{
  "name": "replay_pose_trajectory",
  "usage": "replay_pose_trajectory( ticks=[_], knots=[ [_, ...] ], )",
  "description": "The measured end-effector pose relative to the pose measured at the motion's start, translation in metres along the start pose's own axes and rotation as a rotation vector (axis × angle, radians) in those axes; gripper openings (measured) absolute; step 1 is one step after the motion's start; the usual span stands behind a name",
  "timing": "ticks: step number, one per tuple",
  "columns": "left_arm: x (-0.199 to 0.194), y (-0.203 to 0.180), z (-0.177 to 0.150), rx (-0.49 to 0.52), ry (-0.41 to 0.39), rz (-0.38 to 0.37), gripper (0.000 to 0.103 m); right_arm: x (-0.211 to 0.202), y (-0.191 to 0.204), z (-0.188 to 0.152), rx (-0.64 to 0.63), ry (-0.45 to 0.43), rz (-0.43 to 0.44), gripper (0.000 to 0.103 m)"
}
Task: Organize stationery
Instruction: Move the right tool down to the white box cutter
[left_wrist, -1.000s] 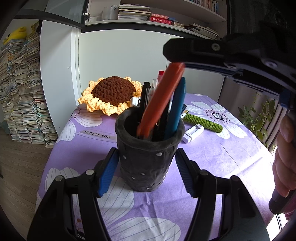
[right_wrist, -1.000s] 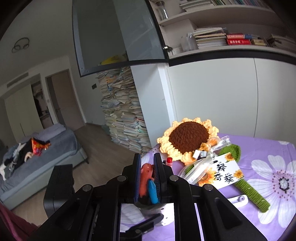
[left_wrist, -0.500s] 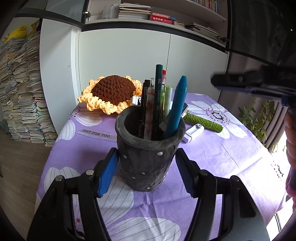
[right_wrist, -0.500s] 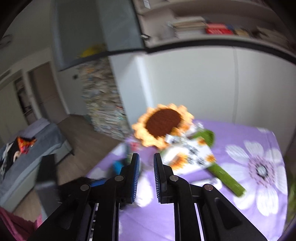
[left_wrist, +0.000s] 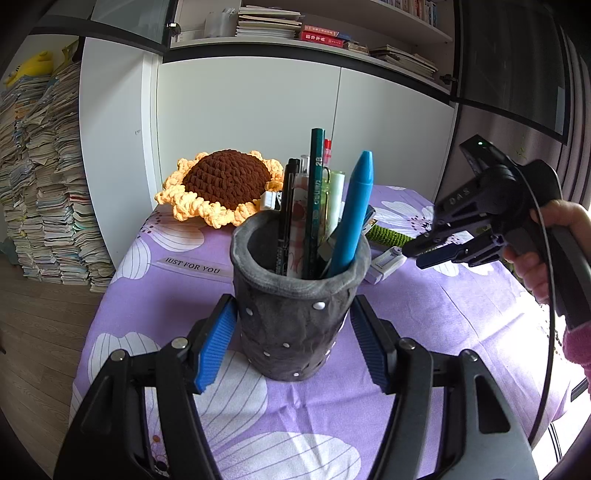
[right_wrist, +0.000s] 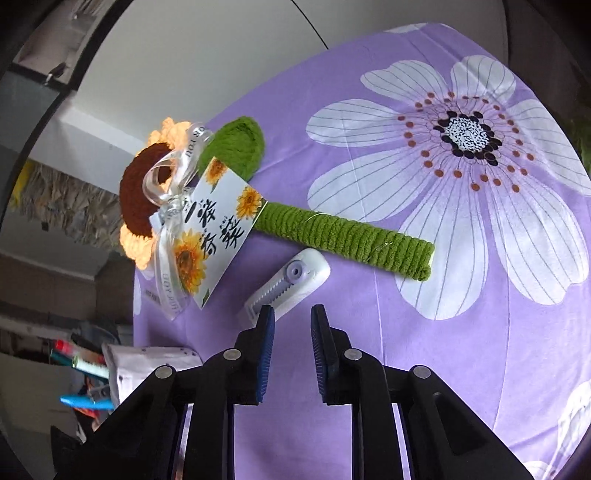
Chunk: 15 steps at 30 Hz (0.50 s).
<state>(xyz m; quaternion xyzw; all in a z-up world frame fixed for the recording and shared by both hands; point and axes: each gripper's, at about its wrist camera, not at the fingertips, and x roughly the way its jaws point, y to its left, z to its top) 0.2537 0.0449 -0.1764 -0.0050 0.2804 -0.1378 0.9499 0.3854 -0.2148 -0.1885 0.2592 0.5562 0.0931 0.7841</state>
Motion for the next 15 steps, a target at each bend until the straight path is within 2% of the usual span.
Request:
replay_pose_trajectory(
  ticks=[2, 4, 15],
  knots=[
    [0.0, 0.0, 0.0, 0.0, 0.001, 0.0, 0.063, 0.004, 0.0, 0.004, 0.034, 0.015, -0.013, 0.035],
    [0.0, 0.0, 0.0, 0.0, 0.0, 0.0, 0.063, 0.008, 0.002, 0.01, 0.069, 0.038, -0.021, 0.039],
    [0.0, -0.001, 0.001, -0.002, -0.004, -0.002, 0.063, 0.042, 0.025, 0.041, 0.114, 0.112, -0.189, 0.039]
  ],
)
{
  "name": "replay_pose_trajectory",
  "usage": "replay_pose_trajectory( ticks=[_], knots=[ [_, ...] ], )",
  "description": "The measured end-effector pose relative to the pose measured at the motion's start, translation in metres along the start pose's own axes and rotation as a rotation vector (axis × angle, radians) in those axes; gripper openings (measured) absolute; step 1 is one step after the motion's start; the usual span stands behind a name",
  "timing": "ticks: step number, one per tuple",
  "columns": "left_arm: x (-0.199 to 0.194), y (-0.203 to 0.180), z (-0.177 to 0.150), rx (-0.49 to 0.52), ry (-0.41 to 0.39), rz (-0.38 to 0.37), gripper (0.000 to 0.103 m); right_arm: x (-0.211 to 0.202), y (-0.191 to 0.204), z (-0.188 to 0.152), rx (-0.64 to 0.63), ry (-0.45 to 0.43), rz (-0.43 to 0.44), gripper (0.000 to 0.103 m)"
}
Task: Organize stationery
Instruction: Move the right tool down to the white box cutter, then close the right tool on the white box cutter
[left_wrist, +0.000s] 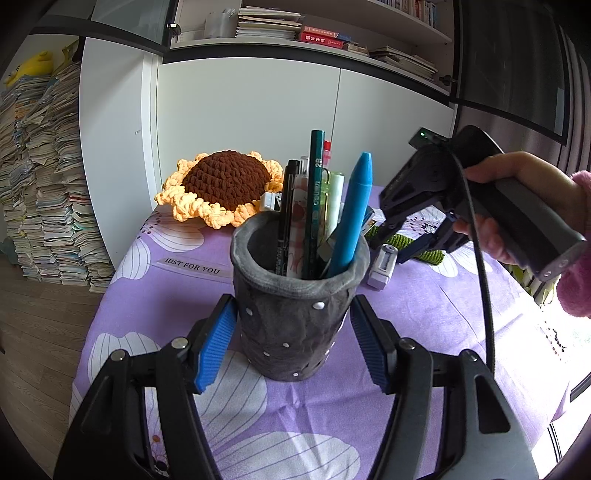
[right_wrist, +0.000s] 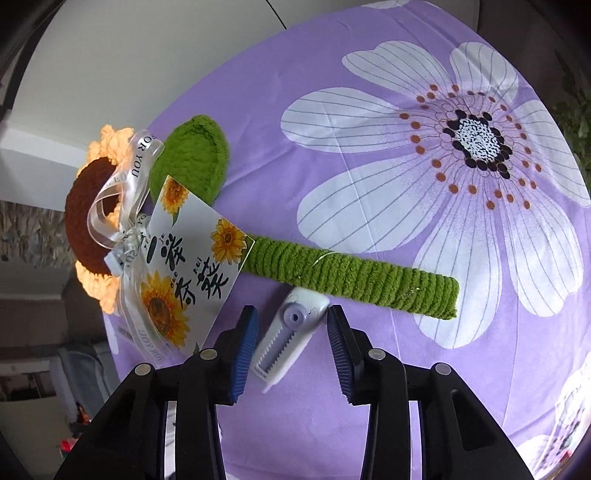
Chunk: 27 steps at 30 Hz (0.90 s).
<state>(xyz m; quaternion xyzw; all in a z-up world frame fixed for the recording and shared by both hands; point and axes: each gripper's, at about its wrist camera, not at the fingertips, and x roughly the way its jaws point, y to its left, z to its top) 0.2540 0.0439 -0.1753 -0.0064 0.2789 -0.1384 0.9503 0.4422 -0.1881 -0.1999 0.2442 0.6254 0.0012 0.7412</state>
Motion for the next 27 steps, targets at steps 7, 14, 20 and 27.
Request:
replay_pose_trajectory(
  ticks=[7, 14, 20, 27],
  knots=[
    [-0.001, -0.001, 0.0, -0.006, 0.002, -0.006, 0.063, 0.008, 0.041, -0.013, -0.265, -0.006, -0.113, 0.03],
    [-0.001, 0.0, 0.0, -0.006, 0.001, -0.006, 0.063, 0.0, 0.039, -0.067, -0.551, 0.016, -0.111, 0.027],
    [-0.001, 0.0, 0.0, -0.006, 0.003, -0.007, 0.063, -0.014, 0.03, -0.102, -0.666, 0.029, -0.126, 0.027],
    [0.001, 0.001, -0.001, -0.012, 0.011, -0.008, 0.063, -0.01, 0.026, -0.103, -0.683, 0.035, -0.158, 0.027]
  ],
)
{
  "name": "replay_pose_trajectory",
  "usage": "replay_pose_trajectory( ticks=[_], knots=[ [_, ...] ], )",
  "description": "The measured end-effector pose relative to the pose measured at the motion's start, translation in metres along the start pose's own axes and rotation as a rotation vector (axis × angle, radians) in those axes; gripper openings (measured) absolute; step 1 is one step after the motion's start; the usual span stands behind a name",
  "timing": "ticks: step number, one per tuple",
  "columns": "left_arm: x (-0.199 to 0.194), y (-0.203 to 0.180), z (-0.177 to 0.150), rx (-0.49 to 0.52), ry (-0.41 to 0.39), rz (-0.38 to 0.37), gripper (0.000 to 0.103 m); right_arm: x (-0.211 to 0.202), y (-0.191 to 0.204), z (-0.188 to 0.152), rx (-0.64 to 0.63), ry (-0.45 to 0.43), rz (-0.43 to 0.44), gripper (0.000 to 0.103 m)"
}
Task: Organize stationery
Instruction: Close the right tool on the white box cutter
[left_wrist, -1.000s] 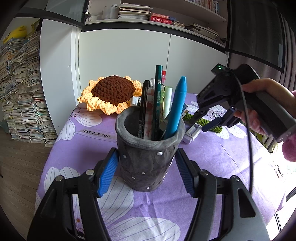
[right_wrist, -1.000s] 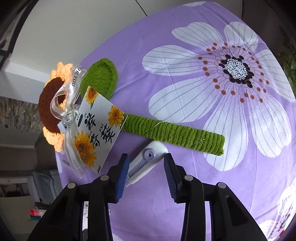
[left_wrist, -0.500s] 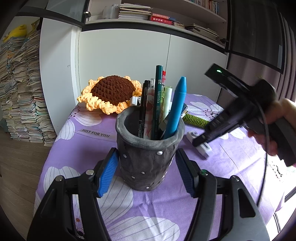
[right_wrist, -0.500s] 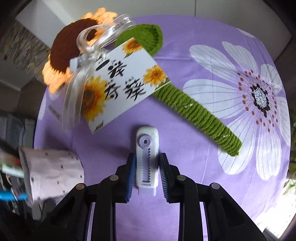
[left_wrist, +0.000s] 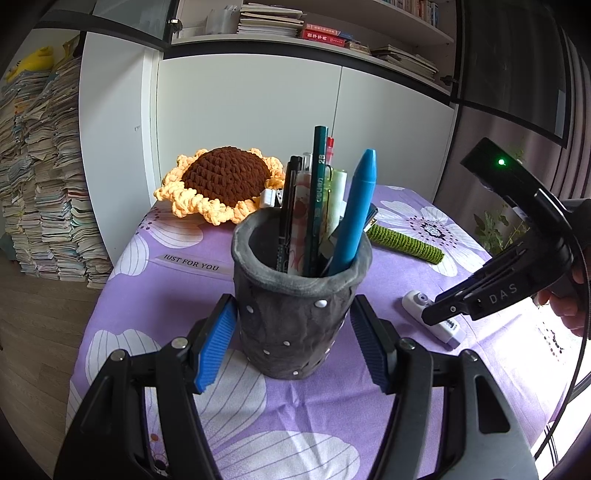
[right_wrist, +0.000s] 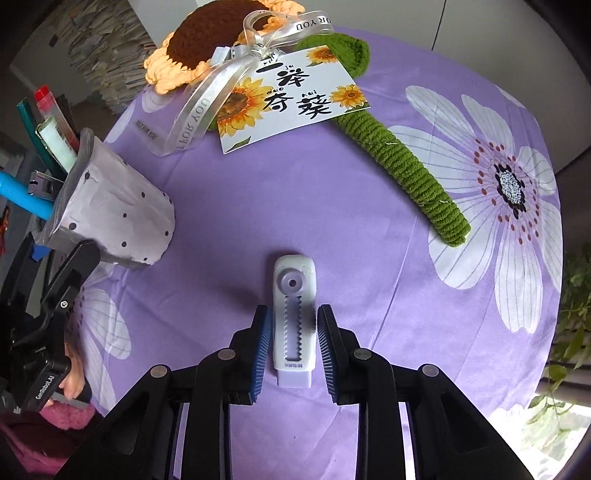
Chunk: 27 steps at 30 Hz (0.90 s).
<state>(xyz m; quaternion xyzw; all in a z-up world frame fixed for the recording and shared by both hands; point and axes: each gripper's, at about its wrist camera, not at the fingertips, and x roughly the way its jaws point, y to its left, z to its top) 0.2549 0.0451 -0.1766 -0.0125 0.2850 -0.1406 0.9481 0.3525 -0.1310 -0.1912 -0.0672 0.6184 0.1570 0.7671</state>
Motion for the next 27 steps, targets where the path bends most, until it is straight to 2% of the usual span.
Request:
replay_pose_trajectory(
  ticks=[4, 6, 13, 18, 23, 27],
  knots=[
    [0.0, 0.0, 0.0, 0.0, 0.0, 0.0, 0.063, 0.0, 0.004, 0.013, -0.007, 0.002, -0.023, 0.027],
    [0.0, 0.0, 0.0, 0.001, 0.0, 0.0, 0.063, 0.0, 0.002, 0.005, -0.014, 0.004, -0.03, 0.028],
    [0.0, 0.0, 0.0, 0.0, 0.0, 0.0, 0.063, 0.006, 0.01, 0.022, -0.031, 0.015, -0.061, 0.028],
    [0.0, 0.0, 0.0, 0.0, 0.0, 0.0, 0.063, 0.007, 0.018, 0.021, -0.038, 0.016, -0.069, 0.028],
    [0.0, 0.0, 0.0, 0.0, 0.0, 0.0, 0.063, -0.002, 0.022, 0.012, -0.034, -0.006, -0.072, 0.026],
    [0.0, 0.0, 0.0, 0.0, 0.0, 0.0, 0.063, -0.016, 0.023, 0.016, -0.026, -0.065, -0.059, 0.026]
  ],
)
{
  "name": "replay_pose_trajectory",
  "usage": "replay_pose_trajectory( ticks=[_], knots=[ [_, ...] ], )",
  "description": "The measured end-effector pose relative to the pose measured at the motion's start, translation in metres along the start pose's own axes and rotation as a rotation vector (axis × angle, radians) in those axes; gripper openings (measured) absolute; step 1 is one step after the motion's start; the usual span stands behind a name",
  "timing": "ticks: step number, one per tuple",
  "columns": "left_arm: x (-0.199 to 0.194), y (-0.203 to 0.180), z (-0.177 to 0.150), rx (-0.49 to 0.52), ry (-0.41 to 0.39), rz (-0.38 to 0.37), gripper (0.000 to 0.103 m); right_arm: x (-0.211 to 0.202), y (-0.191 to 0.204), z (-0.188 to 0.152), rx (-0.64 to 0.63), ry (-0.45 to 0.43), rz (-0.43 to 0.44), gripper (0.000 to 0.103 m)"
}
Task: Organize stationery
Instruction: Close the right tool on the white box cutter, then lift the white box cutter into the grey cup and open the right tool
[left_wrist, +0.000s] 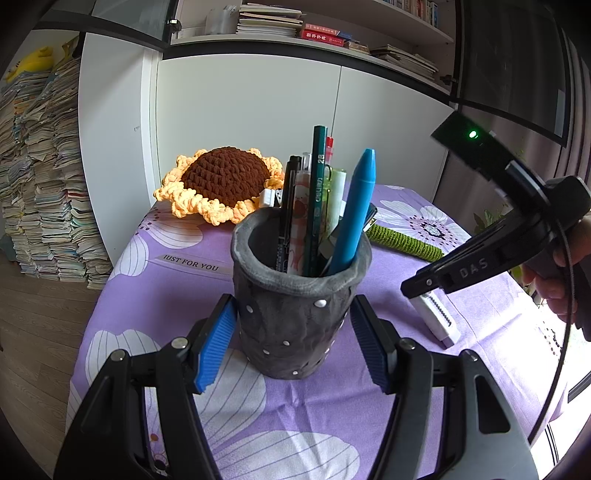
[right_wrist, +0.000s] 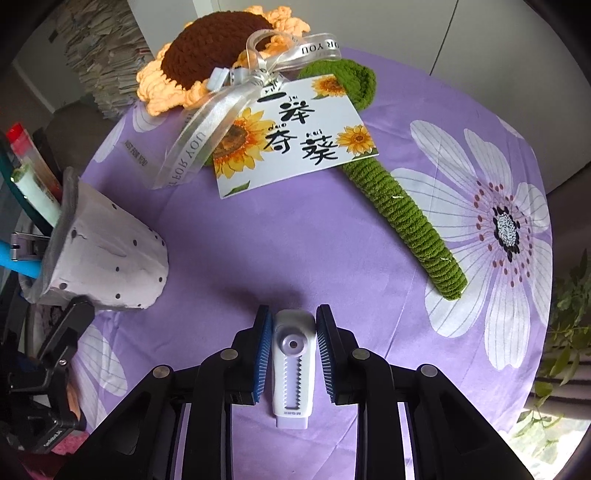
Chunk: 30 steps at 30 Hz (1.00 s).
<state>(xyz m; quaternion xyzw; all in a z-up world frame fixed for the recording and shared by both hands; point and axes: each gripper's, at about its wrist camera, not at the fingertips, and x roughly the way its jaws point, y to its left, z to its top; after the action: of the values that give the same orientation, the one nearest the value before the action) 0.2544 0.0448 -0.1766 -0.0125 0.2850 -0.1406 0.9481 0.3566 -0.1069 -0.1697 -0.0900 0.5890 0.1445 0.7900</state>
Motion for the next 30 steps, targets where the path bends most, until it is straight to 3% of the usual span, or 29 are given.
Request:
replay_pose_trajectory(
  ticks=[9, 23, 30],
  knots=[
    [0.0, 0.0, 0.0, 0.0, 0.0, 0.0, 0.063, -0.047, 0.019, -0.022, -0.059, -0.14, -0.018, 0.026],
    [0.001, 0.0, 0.001, 0.002, 0.001, 0.001, 0.063, -0.143, 0.052, -0.034, -0.134, -0.46, 0.055, 0.025],
    [0.001, 0.0, 0.001, 0.001, 0.001, 0.001, 0.063, -0.177, 0.078, -0.032, -0.214, -0.531, 0.135, 0.025]
  ],
)
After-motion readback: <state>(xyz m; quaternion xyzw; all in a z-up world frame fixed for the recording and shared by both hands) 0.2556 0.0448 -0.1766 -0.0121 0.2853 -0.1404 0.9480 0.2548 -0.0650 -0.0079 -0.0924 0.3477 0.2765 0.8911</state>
